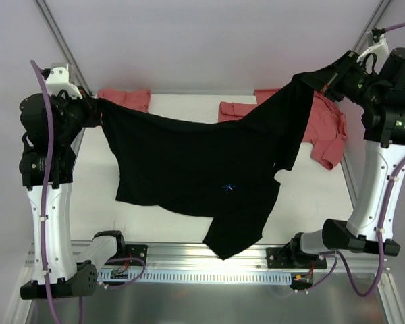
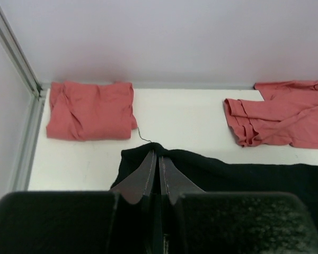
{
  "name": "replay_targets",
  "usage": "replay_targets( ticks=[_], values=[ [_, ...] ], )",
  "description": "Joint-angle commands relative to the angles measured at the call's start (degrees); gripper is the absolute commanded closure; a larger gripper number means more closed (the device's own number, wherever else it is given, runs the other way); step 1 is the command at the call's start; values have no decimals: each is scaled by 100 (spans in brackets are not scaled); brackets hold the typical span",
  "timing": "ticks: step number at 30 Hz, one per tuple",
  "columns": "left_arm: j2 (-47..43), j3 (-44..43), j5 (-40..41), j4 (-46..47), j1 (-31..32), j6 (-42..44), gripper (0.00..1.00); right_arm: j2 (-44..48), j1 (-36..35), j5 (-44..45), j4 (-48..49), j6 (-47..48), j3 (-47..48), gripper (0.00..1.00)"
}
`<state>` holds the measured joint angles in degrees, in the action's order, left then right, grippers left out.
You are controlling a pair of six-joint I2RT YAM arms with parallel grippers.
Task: Fold and stack the t-shirts
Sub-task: Flatten out the tshirt
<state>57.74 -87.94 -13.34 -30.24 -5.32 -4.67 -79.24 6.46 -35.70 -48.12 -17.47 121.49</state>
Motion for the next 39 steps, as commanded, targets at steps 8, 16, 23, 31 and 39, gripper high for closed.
replay_targets(
  ticks=[8,16,23,31,39],
  values=[
    [799,58,-107,229,-22,-667,100,-1347,75,-253,268,-63,243,100],
    [2565,-1056,-283,1705,22,-668,100,-3288,127,-402,2164,-1211,2094,100],
    [3666,-3676,-467,1512,93,-403,100,-3353,558,-235,4346,-2278,2397,100],
    [2209,-2915,-546,1556,137,-518,100,-1844,1040,-806,4215,-2304,1940,100],
    [241,-2095,-345,784,137,-97,100,-119,1147,-798,4065,-2585,1088,100]
  ],
)
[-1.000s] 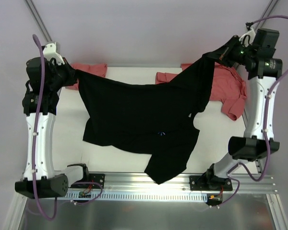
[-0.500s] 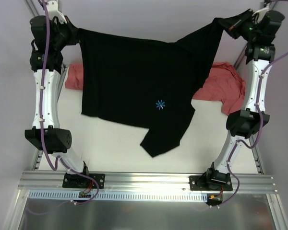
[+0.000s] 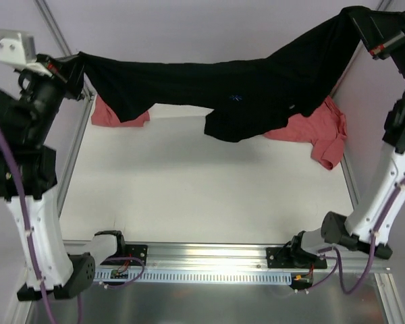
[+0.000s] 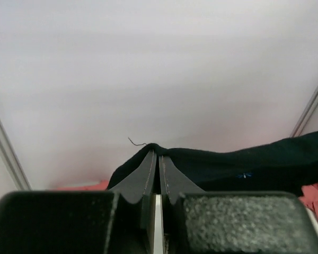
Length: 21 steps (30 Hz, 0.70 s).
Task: Fold and stack the t-shirts
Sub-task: Flatten out the tshirt
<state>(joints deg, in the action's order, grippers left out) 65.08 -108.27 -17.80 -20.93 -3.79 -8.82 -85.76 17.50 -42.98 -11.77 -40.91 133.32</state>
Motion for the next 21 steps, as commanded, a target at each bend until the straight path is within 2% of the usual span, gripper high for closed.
replay_targets(
  ticks=[1,5,11,17,21],
  values=[
    [-601,-132,119,-401,-8,380,100,664,35,-53,421,-286,-121,100],
    [-1005,-536,251,-903,-16,452,100,1305,35,228,-182,-76,71,100],
    [-1322,-1117,321,-1439,-16,355,100,1693,43,737,-896,127,731,100],
    [-1322,-1258,383,-1441,-8,197,100,1773,43,923,-853,30,661,100],
    [-1270,-1083,365,-1248,-16,47,100,1668,43,1072,-1125,319,564,100]
  ],
)
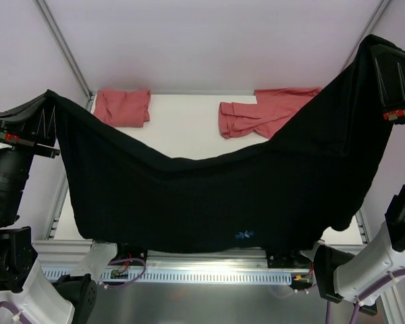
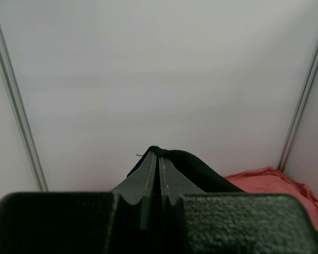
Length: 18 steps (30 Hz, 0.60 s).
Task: Fold and stack the t-shirts
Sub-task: Flatten out the tshirt
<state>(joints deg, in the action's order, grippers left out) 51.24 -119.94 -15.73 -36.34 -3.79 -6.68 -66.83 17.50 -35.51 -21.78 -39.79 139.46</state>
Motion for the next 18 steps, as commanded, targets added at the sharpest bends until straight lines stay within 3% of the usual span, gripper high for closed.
replay_targets(
  ticks=[1,7,12,14,18],
  values=[
    [131,181,166,363,-8,-254,100,-286,43,342,-403,304,-59,100],
    [587,910,228,1127,-16,-580,100,-884,43,606,-678,858,-322,100],
    [1045,2190,482,2085,-8,-730,100,-1323,43,756,-143,1236,-1839,100],
    [1282,2631,632,2611,-16,-782,100,-1848,35,633,-248,1386,-2035,100],
    [2001,2853,720,2904,-16,-686,100,-2431,26,659,435,1264,-2850,100]
  ],
)
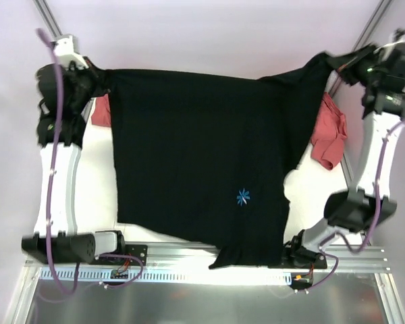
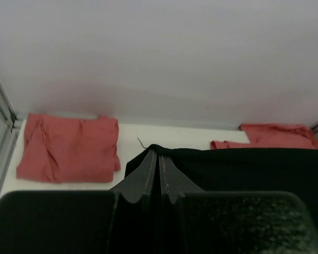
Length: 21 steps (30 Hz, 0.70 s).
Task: Fold and stack the t-shirts
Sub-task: Flatten out the tshirt
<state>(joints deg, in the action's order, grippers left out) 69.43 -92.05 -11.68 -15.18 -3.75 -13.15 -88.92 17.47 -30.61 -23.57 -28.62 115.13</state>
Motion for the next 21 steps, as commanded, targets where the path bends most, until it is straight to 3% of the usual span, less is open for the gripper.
replay_targets(
  ticks=[1,7,14,21],
  values=[
    [307,117,333,910,-12,-4,100,-465,11,204,695,112,-543,100],
    [1344,416,325,1492,-21,-47,100,-1776,-86,-278,1345,-64,-606,100],
    [2486,48,70,1808,32,-118,100,-2980,-235,-824,2575,-837,-325,100],
    [3577,-454,-71,1834,199,-136,100,-3947,-359,-841,2849,-1180,457,100]
  ],
)
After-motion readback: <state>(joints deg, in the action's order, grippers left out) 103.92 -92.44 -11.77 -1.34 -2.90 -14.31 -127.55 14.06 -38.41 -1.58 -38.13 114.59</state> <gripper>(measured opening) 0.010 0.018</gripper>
